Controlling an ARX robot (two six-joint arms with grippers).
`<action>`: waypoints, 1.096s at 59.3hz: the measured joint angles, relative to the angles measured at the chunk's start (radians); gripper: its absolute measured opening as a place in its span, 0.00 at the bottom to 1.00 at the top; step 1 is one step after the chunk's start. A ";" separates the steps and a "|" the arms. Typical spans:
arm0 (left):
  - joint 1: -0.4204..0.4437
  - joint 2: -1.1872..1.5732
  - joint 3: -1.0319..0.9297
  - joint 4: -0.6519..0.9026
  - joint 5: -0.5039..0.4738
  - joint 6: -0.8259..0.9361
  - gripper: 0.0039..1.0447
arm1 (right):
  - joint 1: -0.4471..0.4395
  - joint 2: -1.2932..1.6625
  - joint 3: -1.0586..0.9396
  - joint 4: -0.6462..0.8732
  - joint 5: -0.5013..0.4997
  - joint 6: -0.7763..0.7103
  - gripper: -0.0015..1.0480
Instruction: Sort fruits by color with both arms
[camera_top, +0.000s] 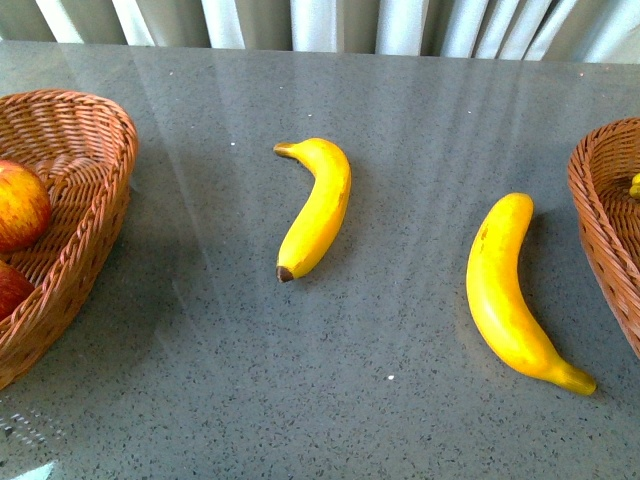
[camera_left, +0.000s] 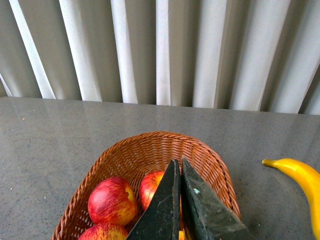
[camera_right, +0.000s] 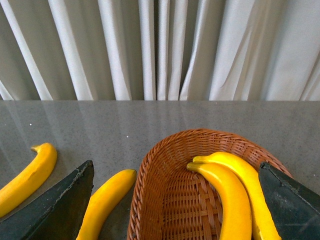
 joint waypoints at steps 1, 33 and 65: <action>0.000 -0.008 0.000 -0.008 0.000 0.000 0.01 | 0.000 0.000 0.000 0.000 0.000 0.000 0.91; 0.000 -0.194 0.000 -0.196 0.000 0.000 0.01 | 0.000 0.000 0.000 0.000 0.000 0.000 0.91; 0.000 -0.330 0.000 -0.347 0.000 0.000 0.01 | 0.000 0.000 0.000 0.000 0.000 0.000 0.91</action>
